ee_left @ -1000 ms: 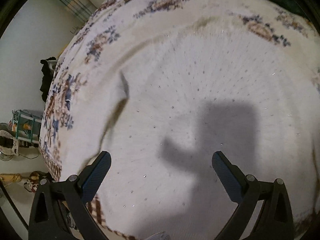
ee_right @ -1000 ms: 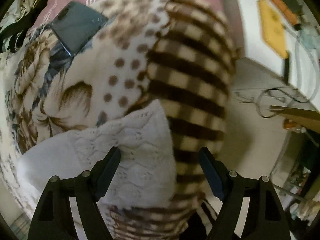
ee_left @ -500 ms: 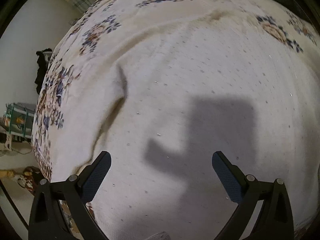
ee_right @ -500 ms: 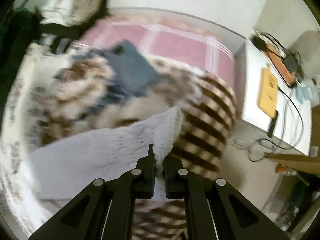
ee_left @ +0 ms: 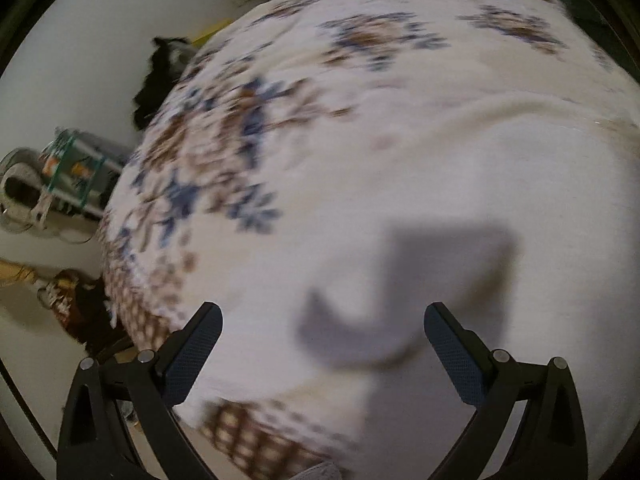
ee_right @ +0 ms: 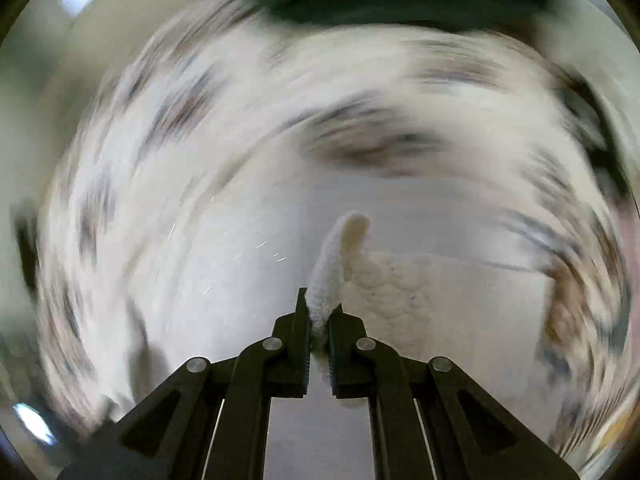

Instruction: Fold small clothes

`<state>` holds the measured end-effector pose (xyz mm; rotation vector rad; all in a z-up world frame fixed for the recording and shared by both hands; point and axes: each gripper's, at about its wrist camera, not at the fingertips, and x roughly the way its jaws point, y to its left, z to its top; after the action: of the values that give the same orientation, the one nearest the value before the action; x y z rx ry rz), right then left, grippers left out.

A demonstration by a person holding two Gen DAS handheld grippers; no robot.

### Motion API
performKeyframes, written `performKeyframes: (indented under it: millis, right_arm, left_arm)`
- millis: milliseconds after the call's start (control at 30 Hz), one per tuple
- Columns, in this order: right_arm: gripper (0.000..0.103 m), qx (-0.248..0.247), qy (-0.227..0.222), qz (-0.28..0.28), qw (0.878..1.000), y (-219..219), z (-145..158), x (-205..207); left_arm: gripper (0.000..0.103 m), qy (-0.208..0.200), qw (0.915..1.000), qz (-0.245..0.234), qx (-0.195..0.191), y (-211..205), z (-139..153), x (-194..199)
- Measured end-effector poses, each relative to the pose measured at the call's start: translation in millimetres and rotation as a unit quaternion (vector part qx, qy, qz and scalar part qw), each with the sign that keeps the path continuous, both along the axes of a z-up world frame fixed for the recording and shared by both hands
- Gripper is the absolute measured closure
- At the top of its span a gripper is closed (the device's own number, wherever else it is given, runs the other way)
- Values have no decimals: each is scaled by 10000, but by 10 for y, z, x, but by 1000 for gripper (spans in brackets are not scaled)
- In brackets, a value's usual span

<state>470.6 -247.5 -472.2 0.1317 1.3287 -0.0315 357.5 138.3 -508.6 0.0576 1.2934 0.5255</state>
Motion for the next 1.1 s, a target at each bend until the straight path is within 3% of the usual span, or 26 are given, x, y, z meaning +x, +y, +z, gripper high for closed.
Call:
performKeyframes:
  millis: [100, 200, 333, 433, 500, 567, 633, 767, 800, 900, 933, 967, 1033, 1067, 1100]
  right_arm:
    - [96, -98, 535, 952, 9940, 1238, -546, 131]
    - [96, -98, 499, 1521, 9871, 2032, -672, 26]
    - [96, -291, 715, 1642, 9834, 2502, -907, -1]
    - [95, -239, 987, 1511, 9833, 2465, -1034, 33]
    - [89, 225, 1180, 1289, 9843, 2294, -984, 41]
    - [55, 675, 1261, 992, 9847, 2044, -859, 15]
    - [44, 959, 1161, 639, 9865, 1729, -690, -78]
    - [43, 847, 1271, 14, 9883, 1207, -567, -368]
    - [43, 807, 1321, -99, 9879, 1140, -572, -398]
    - [43, 689, 1525, -434, 9849, 855, -649, -468]
    - [43, 615, 1606, -495, 9839, 813, -698, -508]
    - [43, 560, 1663, -534, 9830, 772, -726, -516]
    - [43, 472, 1757, -592, 9815, 782, -789, -578]
    - [43, 428, 1789, -574, 9813, 802, -814, -603]
    - [43, 394, 1801, -529, 9814, 837, -830, -621]
  left_arm:
    - [0, 7, 9994, 345, 45, 471, -53, -108]
    - [0, -17, 9980, 627, 26, 848, -93, -211]
    - [0, 44, 9965, 834, -16, 1176, -171, -333]
    - [0, 107, 9946, 1013, -202, 1423, -206, -462]
    - [0, 112, 9920, 1155, -499, 1612, -182, -559]
    - [0, 70, 9872, 1343, -861, 1809, -146, -691]
    - [0, -14, 9795, 1605, -1214, 2067, -122, -884]
    - [0, -86, 9561, 2081, -2060, 2458, -345, -1208]
    - [0, 21, 9456, 2120, -2468, 2514, -504, -1249]
    - [3, 344, 9253, 2054, -3170, 2469, -906, -1282]
    - [6, 374, 9223, 2015, -3277, 2421, -975, -1277]
    - [9, 345, 9247, 1830, -3321, 2312, -1005, -1248]
    - [48, 308, 9411, 1473, -3028, 2169, -932, -1190]
    - [96, 269, 9476, 1290, -2911, 2106, -855, -1160]
    - [96, 142, 9466, 1302, -2946, 2123, -779, -1153]
